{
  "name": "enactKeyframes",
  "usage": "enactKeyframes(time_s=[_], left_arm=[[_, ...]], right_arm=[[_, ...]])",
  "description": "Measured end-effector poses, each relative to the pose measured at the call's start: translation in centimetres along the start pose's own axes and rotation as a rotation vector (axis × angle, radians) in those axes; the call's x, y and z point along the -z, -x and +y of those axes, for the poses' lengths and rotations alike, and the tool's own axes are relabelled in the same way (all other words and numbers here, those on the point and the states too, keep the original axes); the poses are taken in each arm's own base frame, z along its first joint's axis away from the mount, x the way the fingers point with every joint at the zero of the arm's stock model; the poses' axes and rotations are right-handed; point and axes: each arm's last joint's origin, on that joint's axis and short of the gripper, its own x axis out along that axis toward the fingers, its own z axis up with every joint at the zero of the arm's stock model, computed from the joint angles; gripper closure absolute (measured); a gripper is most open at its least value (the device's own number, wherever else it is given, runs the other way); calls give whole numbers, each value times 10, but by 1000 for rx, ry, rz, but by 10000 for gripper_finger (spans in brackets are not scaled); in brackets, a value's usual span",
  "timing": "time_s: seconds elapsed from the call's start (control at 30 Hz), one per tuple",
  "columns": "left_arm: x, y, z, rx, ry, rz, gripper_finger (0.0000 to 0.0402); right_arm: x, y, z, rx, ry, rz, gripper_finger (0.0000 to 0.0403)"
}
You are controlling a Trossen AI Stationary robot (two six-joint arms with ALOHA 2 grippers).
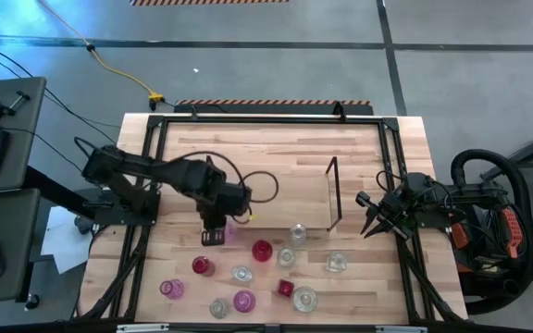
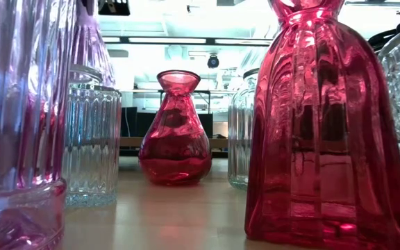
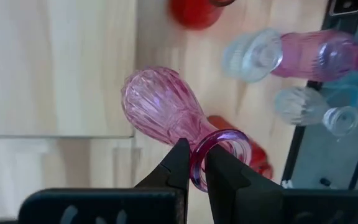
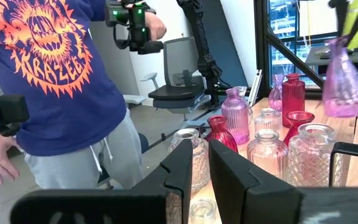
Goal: Sort vases onto shelf
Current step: Put the pink vase on the shelf
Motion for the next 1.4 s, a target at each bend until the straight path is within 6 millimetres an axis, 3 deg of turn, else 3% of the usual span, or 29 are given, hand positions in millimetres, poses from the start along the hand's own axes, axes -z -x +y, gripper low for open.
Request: enactKeyframes(time_s=[0.27,0.8,0.97,1.4], left_arm=[[-11,18,37,-15,18,-59,383],[-13,37,135,-6,163,-117,383],[-10,31,161,-9,221,-76,383],[-21,4,182,48,177,16,382]], right_arm=[[0,0,0,0,0,0,355],[0,0,0,0,0,0,355],[0,0,0,-1,0,0,355],[0,0,0,0,0,0,355]])
